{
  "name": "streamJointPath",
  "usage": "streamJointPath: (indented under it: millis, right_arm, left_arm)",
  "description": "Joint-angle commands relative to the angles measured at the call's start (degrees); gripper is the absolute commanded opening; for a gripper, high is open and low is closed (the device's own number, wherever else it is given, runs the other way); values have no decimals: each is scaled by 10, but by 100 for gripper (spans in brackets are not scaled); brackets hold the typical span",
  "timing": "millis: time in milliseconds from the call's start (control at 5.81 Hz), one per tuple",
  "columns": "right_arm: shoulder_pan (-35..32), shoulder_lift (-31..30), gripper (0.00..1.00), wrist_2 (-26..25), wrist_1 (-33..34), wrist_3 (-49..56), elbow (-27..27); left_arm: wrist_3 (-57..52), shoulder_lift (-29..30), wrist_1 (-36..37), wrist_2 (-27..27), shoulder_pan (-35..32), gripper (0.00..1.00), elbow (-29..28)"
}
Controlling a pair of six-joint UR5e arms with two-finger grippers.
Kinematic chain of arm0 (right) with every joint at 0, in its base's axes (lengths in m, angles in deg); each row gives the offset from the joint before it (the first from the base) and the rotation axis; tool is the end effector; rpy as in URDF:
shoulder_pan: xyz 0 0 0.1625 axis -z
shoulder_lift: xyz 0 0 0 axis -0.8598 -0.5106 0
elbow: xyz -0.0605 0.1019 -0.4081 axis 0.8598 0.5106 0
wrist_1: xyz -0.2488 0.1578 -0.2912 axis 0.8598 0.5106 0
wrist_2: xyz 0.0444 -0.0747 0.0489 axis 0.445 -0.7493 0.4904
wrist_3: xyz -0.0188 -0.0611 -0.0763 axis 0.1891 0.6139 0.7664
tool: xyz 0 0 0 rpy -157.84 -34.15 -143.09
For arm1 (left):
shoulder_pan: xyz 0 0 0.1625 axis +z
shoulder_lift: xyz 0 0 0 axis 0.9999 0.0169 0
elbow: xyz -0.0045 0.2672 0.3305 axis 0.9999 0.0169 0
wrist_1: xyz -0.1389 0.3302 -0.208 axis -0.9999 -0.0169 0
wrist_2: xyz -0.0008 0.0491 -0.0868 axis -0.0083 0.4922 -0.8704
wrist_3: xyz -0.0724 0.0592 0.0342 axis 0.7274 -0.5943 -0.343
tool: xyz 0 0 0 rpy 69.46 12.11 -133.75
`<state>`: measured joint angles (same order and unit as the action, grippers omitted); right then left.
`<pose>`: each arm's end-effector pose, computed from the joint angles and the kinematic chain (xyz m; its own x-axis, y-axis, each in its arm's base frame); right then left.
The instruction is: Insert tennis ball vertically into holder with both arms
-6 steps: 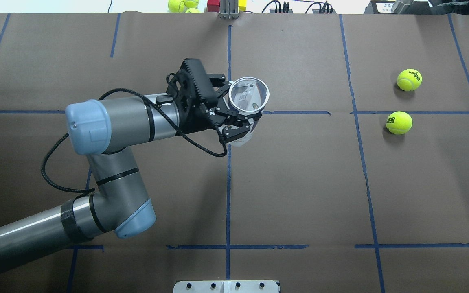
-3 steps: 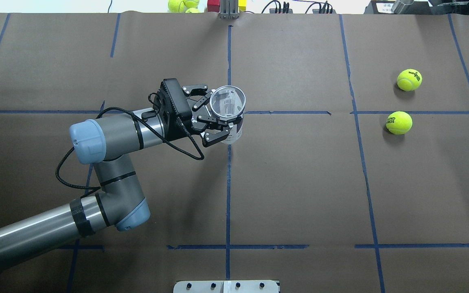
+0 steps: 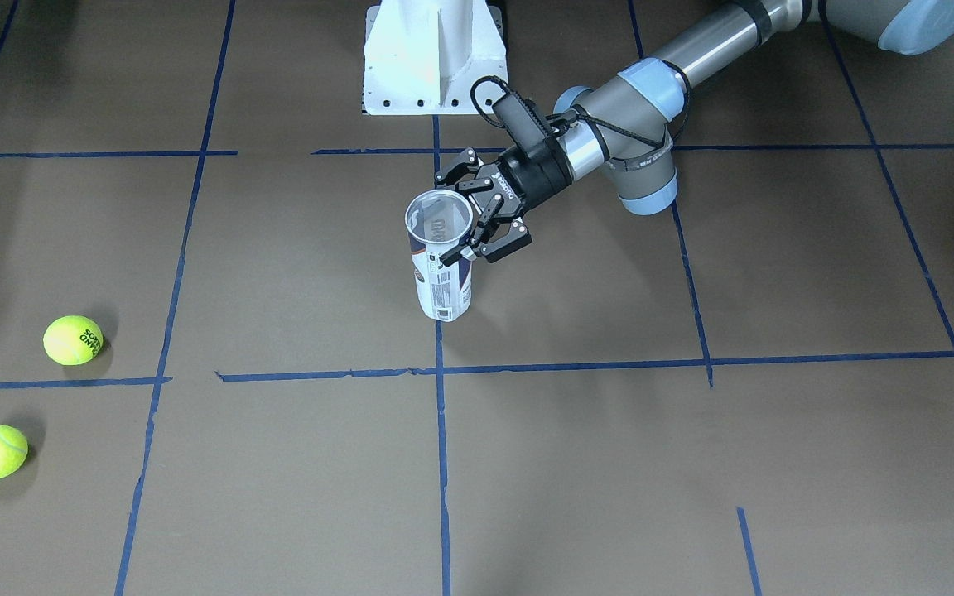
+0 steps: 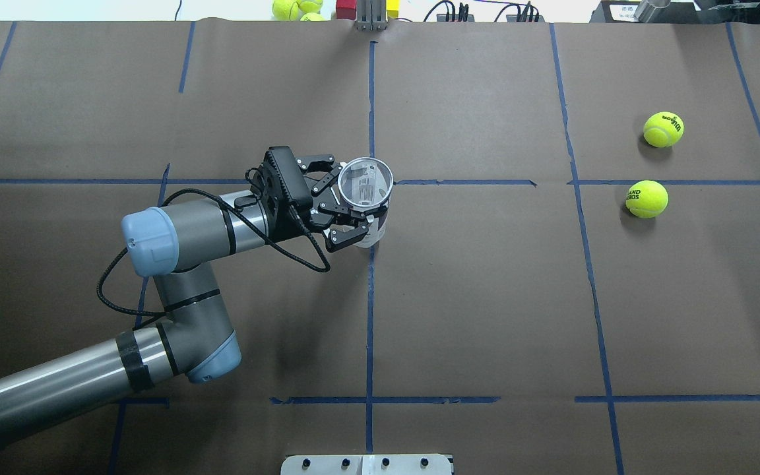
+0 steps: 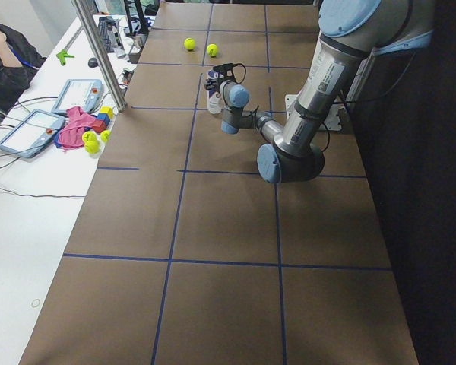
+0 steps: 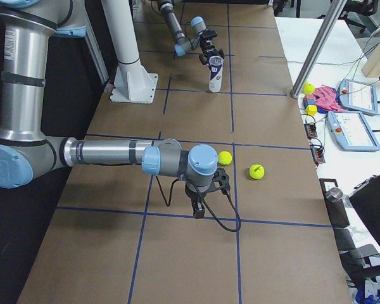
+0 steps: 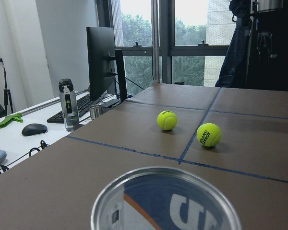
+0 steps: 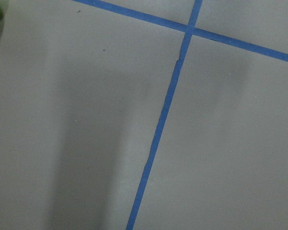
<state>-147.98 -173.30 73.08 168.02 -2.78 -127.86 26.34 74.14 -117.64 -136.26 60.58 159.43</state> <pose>0.0538 -0.4175 0.6422 0.6708 -0.2744 0.6890 0.2409 0.9593 0.1475 0.5251 -0.4320 0.2374 0.3346 0.9047 -0.2638 0.4286 0.1032 0.8976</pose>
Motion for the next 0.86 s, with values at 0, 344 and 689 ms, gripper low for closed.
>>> streamJointPath:
  millis: [0, 344, 689]
  right_arm:
    - [0, 0, 100, 0, 0, 0, 0]
    - [0, 0, 100, 0, 0, 0, 0]
    - [0, 3, 100, 0, 0, 0, -4]
  left_arm:
    - [2, 2, -3, 1, 7, 67, -5]
    - [1, -1, -8, 21, 6, 76, -4]
    - [2, -1, -7, 21, 6, 84, -4]
